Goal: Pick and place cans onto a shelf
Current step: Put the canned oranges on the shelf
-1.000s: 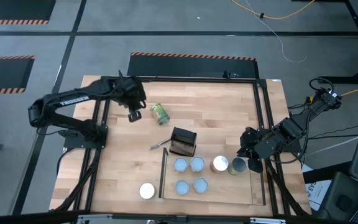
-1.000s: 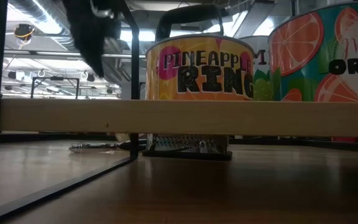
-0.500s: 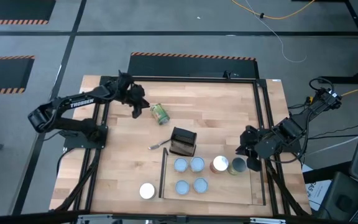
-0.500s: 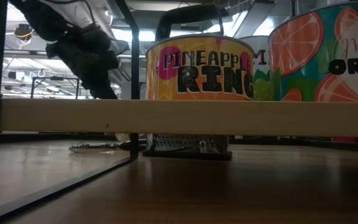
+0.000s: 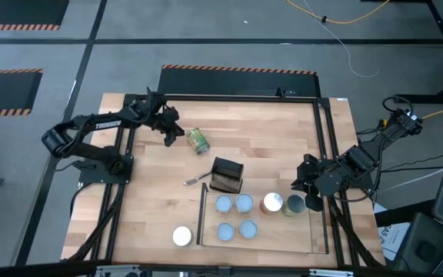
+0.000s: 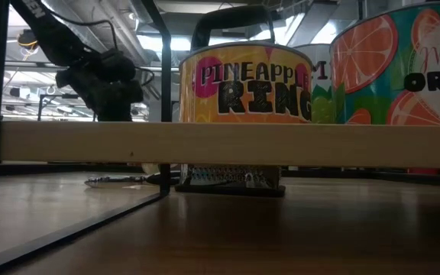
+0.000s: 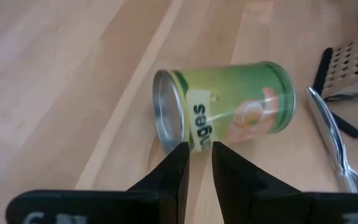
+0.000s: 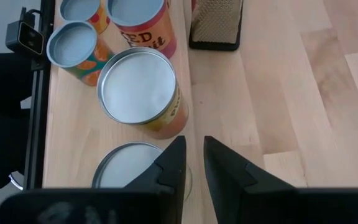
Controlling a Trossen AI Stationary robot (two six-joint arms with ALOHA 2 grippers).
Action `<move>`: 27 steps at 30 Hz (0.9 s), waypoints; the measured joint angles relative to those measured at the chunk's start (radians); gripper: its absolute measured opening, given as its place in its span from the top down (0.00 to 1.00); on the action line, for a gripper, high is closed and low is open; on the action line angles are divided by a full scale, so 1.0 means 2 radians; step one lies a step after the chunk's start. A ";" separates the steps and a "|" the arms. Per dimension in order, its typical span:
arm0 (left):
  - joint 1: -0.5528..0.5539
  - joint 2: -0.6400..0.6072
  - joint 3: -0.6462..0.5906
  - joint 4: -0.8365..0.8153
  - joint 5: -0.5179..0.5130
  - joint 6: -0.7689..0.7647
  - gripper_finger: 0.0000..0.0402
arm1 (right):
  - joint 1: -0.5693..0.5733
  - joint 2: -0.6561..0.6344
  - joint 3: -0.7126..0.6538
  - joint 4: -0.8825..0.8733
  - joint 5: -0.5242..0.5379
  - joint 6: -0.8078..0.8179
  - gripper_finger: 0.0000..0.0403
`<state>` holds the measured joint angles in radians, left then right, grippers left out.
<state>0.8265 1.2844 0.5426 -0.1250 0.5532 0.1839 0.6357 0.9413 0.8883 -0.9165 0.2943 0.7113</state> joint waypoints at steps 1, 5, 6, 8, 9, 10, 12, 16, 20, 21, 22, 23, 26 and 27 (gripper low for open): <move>0.000 0.007 0.000 0.008 0.004 0.000 0.84 | 0.000 0.000 0.000 0.000 0.000 0.000 0.85; 0.000 0.037 0.000 0.041 0.027 -0.001 0.84 | 0.000 0.000 0.000 0.000 0.000 0.000 0.85; 0.000 0.043 0.000 0.048 0.032 -0.001 0.84 | 0.000 0.000 0.000 0.000 0.000 0.000 0.85; 0.000 0.054 0.000 0.059 0.035 -0.004 0.84 | 0.000 0.000 0.000 0.000 0.000 0.000 0.85; 0.000 0.058 0.000 0.065 0.035 -0.008 0.84 | 0.000 0.000 0.000 0.000 0.000 0.000 0.85; 0.000 0.062 0.000 0.072 0.036 -0.011 0.84 | 0.000 0.000 0.000 0.000 0.000 -0.002 0.85; 0.000 0.070 0.000 0.078 0.036 -0.012 0.84 | 0.000 0.000 0.000 0.000 0.000 -0.005 0.85; 0.000 0.084 0.000 0.088 0.051 -0.012 0.84 | 0.000 0.000 0.000 0.000 0.000 -0.005 0.85; 0.000 0.091 0.000 0.090 0.061 -0.012 0.84 | 0.000 0.000 0.000 0.000 0.000 -0.005 0.85; 0.000 0.091 0.000 0.090 0.061 -0.012 0.84 | 0.000 0.000 0.000 0.000 0.001 -0.005 0.85; 0.000 0.091 0.000 0.091 0.062 -0.012 0.84 | 0.000 0.000 0.000 0.000 0.000 -0.005 0.85; 0.000 0.091 0.000 0.091 0.065 -0.012 0.84 | 0.000 0.000 0.000 0.000 0.000 -0.005 0.85; 0.000 0.091 0.000 0.091 0.094 -0.009 0.84 | 0.000 0.000 0.000 0.000 0.000 -0.005 0.85; 0.000 0.091 0.000 0.091 0.105 -0.009 0.84 | 0.000 0.000 0.000 0.000 0.000 -0.005 0.85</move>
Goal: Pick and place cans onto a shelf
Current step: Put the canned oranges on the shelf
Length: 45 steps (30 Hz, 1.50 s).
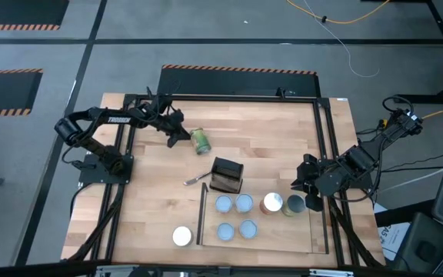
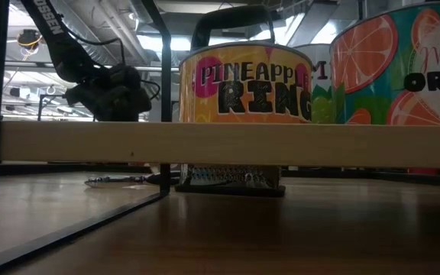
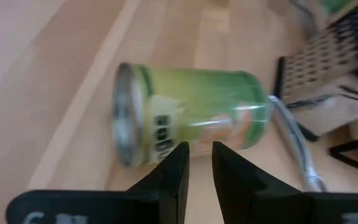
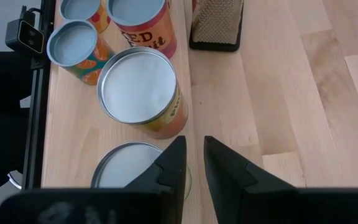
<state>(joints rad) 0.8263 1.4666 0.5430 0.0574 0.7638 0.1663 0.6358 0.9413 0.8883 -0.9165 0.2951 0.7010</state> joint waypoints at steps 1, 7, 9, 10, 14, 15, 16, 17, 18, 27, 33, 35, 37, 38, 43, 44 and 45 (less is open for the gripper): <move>0.000 0.000 0.000 0.001 0.008 0.000 0.84 | 0.000 0.000 0.000 0.000 0.000 0.000 0.85; 0.000 -0.006 0.000 0.016 0.020 -0.004 0.84 | 0.000 0.000 0.000 0.000 0.000 0.000 0.85; 0.000 -0.006 0.000 0.036 0.020 -0.019 0.84 | 0.000 0.000 0.000 0.000 0.000 0.000 0.85; 0.000 -0.006 0.000 0.049 0.019 -0.027 0.84 | 0.000 0.000 0.000 0.000 0.000 0.000 0.85; 0.000 -0.007 0.000 0.092 0.005 -0.053 0.84 | 0.000 0.000 0.000 0.000 0.000 -0.001 0.85; 0.000 -0.007 0.000 0.099 -0.001 -0.058 0.84 | 0.000 0.000 0.000 0.000 0.000 -0.001 0.85; 0.000 -0.007 0.000 0.103 -0.009 -0.066 0.84 | 0.000 0.000 0.000 0.000 0.000 -0.001 0.85; 0.000 -0.007 0.000 0.105 -0.018 -0.068 0.84 | 0.000 0.000 0.000 0.000 0.000 -0.001 0.85; 0.000 -0.007 0.000 0.105 -0.030 -0.069 0.84 | 0.000 0.000 0.000 0.000 0.000 -0.001 0.85; -0.003 -0.007 0.000 0.103 -0.101 -0.069 0.84 | 0.000 0.000 0.000 0.000 0.000 -0.002 0.85; -0.003 -0.007 0.000 0.103 -0.115 -0.069 0.83 | 0.000 0.000 0.000 0.000 0.000 -0.002 0.85; -0.003 -0.007 0.000 0.103 -0.115 -0.069 0.80 | 0.000 0.000 0.000 0.000 0.000 -0.002 0.85; -0.003 -0.007 0.000 0.103 -0.120 -0.069 0.77 | 0.000 0.000 0.000 0.000 0.000 -0.002 0.85; -0.003 -0.007 0.000 0.103 -0.124 -0.069 0.74 | 0.000 0.000 0.000 0.000 0.000 -0.002 0.85; -0.002 -0.007 0.000 0.102 -0.140 -0.069 0.65 | 0.000 0.000 0.000 0.000 0.000 -0.002 0.85; -0.002 -0.007 0.000 0.102 -0.140 -0.069 0.64 | 0.000 0.000 0.000 0.000 0.000 -0.002 0.85; -0.002 -0.007 0.000 0.102 -0.141 -0.069 0.63 | 0.000 0.000 0.000 0.000 0.000 -0.002 0.85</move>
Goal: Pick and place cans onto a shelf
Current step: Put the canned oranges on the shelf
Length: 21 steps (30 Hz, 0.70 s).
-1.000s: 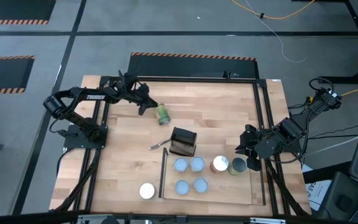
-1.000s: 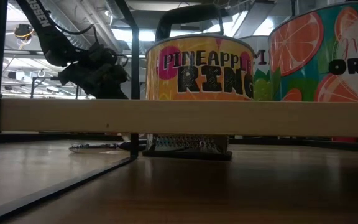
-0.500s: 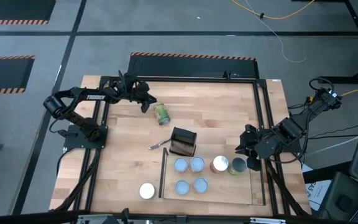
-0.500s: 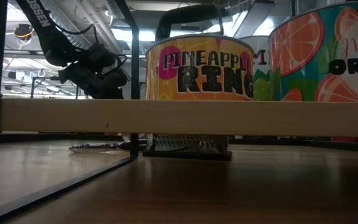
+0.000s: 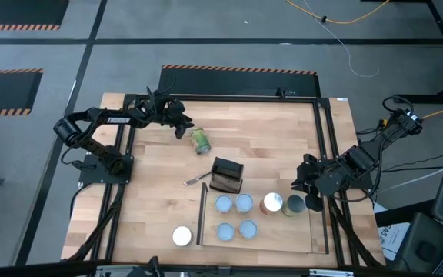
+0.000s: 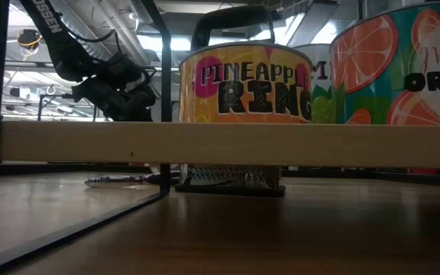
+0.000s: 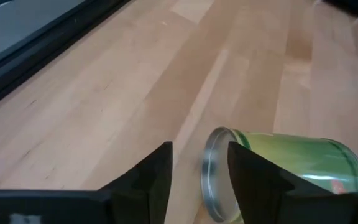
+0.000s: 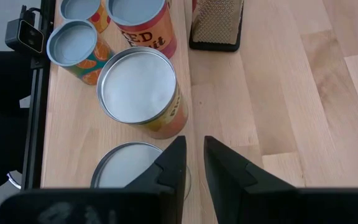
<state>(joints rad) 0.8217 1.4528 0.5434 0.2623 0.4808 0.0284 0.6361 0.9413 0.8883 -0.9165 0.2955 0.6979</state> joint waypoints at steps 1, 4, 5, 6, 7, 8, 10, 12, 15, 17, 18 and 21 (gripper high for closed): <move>0.000 0.000 0.000 0.000 0.002 0.000 0.63 | 0.000 0.000 0.000 0.000 0.000 0.000 0.85; 0.000 0.000 0.000 0.000 0.025 0.000 0.63 | 0.000 0.000 0.000 0.000 0.000 0.000 0.85; 0.000 0.000 0.000 0.000 0.036 0.000 0.63 | 0.000 0.000 0.000 0.000 0.000 0.000 0.85; 0.000 0.000 0.000 0.000 0.046 0.000 0.63 | 0.000 0.000 0.000 0.000 0.000 0.000 0.85; 0.000 0.000 0.000 0.000 0.055 0.000 0.63 | 0.000 0.000 0.000 0.000 0.000 0.000 0.85; 0.000 0.000 0.000 0.000 0.061 0.000 0.63 | 0.000 0.000 0.000 0.000 0.000 -0.001 0.85; 0.000 0.000 0.000 -0.004 0.061 0.000 0.63 | 0.000 0.000 0.000 0.000 0.000 -0.003 0.85; 0.000 0.000 0.000 -0.011 0.053 0.000 0.63 | 0.000 0.000 0.000 0.000 0.000 -0.009 0.85; 0.000 0.000 0.000 -0.025 0.053 0.000 0.63 | 0.000 0.000 0.000 0.000 0.000 -0.011 0.85; 0.000 0.000 0.000 -0.033 0.057 0.000 0.63 | 0.000 0.000 0.000 -0.001 0.000 -0.011 0.85; 0.000 0.000 0.000 -0.037 0.057 0.000 0.63 | 0.000 0.000 0.000 0.000 0.000 -0.011 0.85; 0.000 0.000 0.000 -0.042 0.056 0.001 0.63 | 0.000 0.000 0.000 0.000 0.000 -0.011 0.85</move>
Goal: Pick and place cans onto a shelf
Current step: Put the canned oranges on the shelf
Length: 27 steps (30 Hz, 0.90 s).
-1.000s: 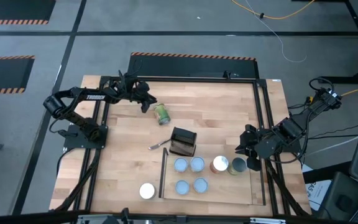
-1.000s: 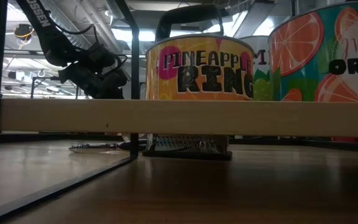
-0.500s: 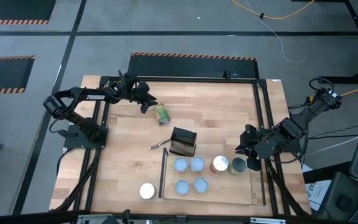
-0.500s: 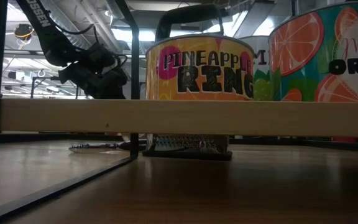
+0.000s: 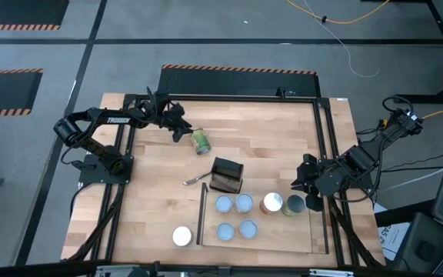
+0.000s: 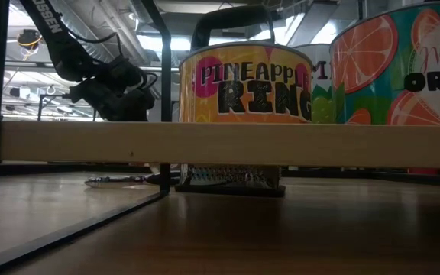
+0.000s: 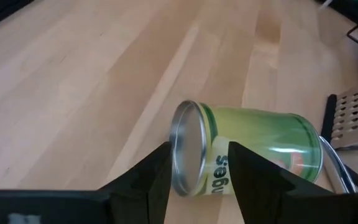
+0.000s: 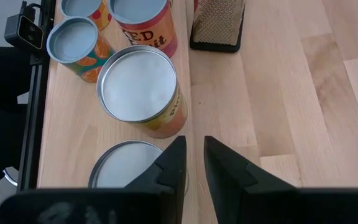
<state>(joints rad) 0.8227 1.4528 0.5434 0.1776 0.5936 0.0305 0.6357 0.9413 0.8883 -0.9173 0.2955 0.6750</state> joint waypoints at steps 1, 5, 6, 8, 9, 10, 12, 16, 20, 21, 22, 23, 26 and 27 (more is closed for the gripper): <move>0.000 0.000 0.000 -0.002 0.000 0.001 0.63 | 0.000 0.000 0.000 0.000 0.000 0.000 0.85; 0.000 0.000 0.000 -0.004 0.004 0.001 0.63 | 0.000 0.000 0.000 0.000 0.000 -0.001 0.85; 0.000 0.000 0.000 -0.004 0.003 0.001 0.63 | 0.000 0.000 0.000 0.000 0.000 -0.001 0.85; 0.000 0.000 0.000 -0.004 0.003 0.001 0.63 | 0.000 0.000 0.000 0.000 0.000 -0.001 0.85; 0.000 0.000 0.000 -0.004 0.004 0.001 0.63 | 0.000 0.000 0.000 0.000 0.000 -0.001 0.85; 0.000 0.000 0.000 -0.004 0.005 0.002 0.63 | 0.000 0.000 0.000 0.000 0.000 -0.001 0.85; 0.000 0.000 0.000 -0.004 0.010 0.002 0.63 | 0.000 0.000 0.000 0.000 0.000 -0.001 0.85; -0.005 0.000 0.000 -0.005 0.013 0.002 0.63 | 0.000 0.000 0.000 0.000 0.000 -0.001 0.85; -0.014 0.000 0.000 -0.005 0.012 0.003 0.63 | 0.000 0.000 0.000 0.000 0.000 -0.001 0.85; -0.017 0.000 0.000 -0.005 0.011 0.003 0.63 | 0.000 0.000 0.000 0.000 0.000 -0.001 0.85; -0.019 0.000 0.000 -0.005 0.011 0.003 0.63 | 0.000 0.000 0.000 0.000 0.000 -0.001 0.85; -0.021 0.000 0.000 -0.005 0.011 0.003 0.63 | 0.000 0.000 0.000 0.000 0.000 -0.001 0.85; -0.026 0.000 0.000 -0.006 0.011 0.002 0.63 | 0.000 0.000 0.000 0.000 0.000 -0.001 0.85; -0.027 0.000 0.000 -0.007 0.011 0.002 0.63 | 0.000 0.000 0.000 0.000 0.000 -0.001 0.85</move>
<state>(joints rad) 0.7679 1.4528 0.5434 0.1628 0.6151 0.0353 0.6361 0.9409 0.8883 -0.9169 0.2955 0.6724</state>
